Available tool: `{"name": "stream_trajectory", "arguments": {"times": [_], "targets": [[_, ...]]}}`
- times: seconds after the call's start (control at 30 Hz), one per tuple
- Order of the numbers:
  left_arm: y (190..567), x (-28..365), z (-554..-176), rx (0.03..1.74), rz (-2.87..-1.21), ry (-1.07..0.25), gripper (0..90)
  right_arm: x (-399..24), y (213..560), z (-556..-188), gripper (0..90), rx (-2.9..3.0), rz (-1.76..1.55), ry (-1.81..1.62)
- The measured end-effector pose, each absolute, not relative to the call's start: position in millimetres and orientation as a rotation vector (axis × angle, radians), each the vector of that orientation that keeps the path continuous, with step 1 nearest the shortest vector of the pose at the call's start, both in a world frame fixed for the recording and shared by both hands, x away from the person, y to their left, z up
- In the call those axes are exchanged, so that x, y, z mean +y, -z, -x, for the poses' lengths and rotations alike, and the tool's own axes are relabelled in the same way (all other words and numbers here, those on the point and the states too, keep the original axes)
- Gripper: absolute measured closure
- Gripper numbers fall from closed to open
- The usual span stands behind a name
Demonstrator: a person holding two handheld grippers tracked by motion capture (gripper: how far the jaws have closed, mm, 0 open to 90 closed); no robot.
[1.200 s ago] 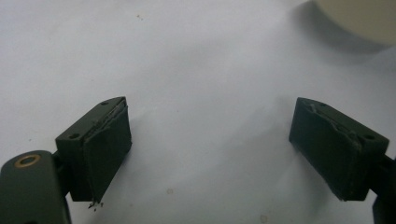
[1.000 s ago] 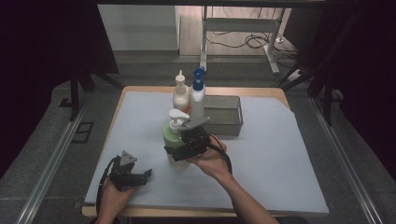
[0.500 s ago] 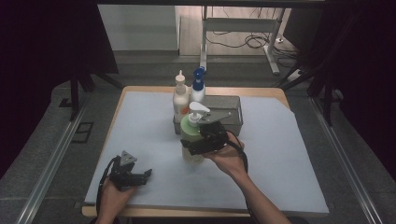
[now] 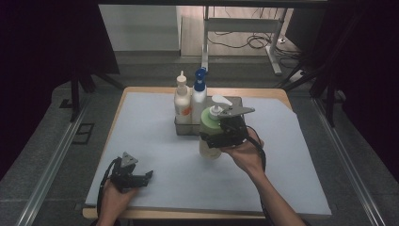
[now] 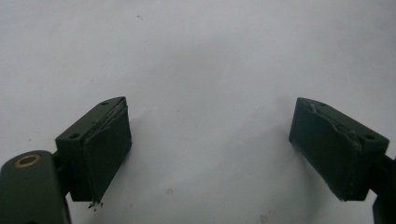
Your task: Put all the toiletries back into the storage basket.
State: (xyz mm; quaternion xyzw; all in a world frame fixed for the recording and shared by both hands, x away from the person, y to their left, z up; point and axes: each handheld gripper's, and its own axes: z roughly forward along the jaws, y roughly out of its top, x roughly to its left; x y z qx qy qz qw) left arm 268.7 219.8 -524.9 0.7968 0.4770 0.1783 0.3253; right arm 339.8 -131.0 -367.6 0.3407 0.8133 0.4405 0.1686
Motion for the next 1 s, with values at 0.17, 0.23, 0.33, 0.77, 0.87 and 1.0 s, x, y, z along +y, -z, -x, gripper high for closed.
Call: {"name": "stream_trajectory", "arguments": {"times": [0.17,0.23,0.33,0.77,0.87,1.0], "targets": [[525,220,-269,1.251,-2.089,-0.468,12.6,-144,361,-344,11.9,2.276,-1.0,-1.242],[525,220,-269,1.25,-2.089,-0.468,12.6,-149,358,-345,11.9,2.263,-1.009,-1.236],[525,220,-269,1.25,-2.089,-0.468,12.6,-156,354,-348,11.9,2.24,-1.033,-1.233],[525,220,-269,1.251,-2.088,-0.468,12.6,-167,342,-367,12.0,2.179,-1.082,-1.202],[525,220,-269,1.25,-2.088,-0.469,12.6,-168,341,-373,12.0,2.167,-1.091,-1.193],[525,220,-269,1.25,-2.088,-0.469,12.6,-168,338,-381,12.0,2.155,-1.092,-1.193]]}}
